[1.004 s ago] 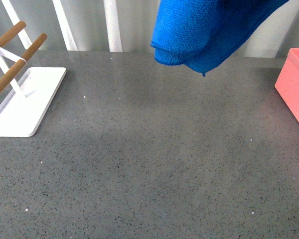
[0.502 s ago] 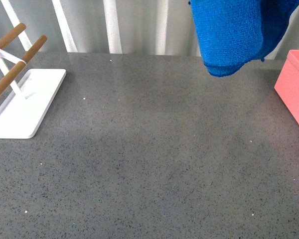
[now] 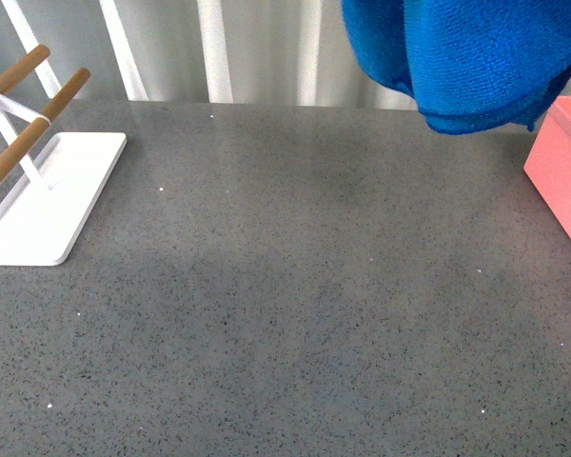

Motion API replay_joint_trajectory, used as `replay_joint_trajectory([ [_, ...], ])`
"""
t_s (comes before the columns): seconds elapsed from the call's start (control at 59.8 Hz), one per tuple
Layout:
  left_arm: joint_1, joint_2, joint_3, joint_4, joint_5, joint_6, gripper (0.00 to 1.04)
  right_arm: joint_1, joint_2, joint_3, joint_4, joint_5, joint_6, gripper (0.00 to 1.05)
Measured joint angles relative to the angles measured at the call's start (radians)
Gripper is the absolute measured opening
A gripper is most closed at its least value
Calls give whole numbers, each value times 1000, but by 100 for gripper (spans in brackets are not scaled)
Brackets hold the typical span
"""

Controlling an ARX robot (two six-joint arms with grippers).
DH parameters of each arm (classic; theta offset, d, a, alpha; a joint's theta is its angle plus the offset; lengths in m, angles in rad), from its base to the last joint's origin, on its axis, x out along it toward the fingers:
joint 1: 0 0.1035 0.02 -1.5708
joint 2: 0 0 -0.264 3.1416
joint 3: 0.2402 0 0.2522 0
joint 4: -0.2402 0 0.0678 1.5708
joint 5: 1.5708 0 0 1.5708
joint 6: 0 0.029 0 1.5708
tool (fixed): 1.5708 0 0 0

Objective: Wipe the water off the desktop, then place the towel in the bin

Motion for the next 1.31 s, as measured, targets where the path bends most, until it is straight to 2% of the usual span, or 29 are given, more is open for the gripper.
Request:
replay_joint_trajectory([
  [0.033, 19, -23, -34, 8, 3, 11, 100, -6, 0, 0, -2, 8, 0, 4],
  [0.234, 53, -241, -261, 17, 88, 98, 98, -16, 24, 0, -19, 43, -1, 4],
  [0.368, 81, -431, -392, -44, 146, 177, 98, -40, 31, 0, -25, 45, -3, 4],
  [0.485, 167, -647, -513, -161, 200, 240, 98, -58, 45, 0, -23, 51, -5, 4],
  [0.753, 294, -917, -653, -287, 289, 286, 98, -47, 72, 0, -20, 76, -9, 4],
  [0.77, 290, -938, -676, -255, 248, 306, 96, -46, 72, 0, -20, 77, -10, 4],
  [0.803, 304, -997, -769, -80, 73, 388, 87, -43, 72, 0, -21, 78, -13, 4],
  [0.853, 345, -1072, -882, 108, -55, 473, 75, -42, 72, 0, -26, 85, -19, 4],
  [0.87, 352, -1087, -904, 140, -71, 489, 71, -42, 72, 0, -30, 88, -20, 4],
  [0.92, 371, -1130, -953, 188, -98, 528, 58, -42, 72, 0, -47, 99, -27, 4],
  [1.238, 368, -1226, -1085, 207, -84, 568, 4, -34, 70, 0, -64, 141, -50, 4],
  [1.305, 368, -1247, -1099, 207, -85, 571, 4, -31, 70, -1, -65, 141, -57, 4],
])
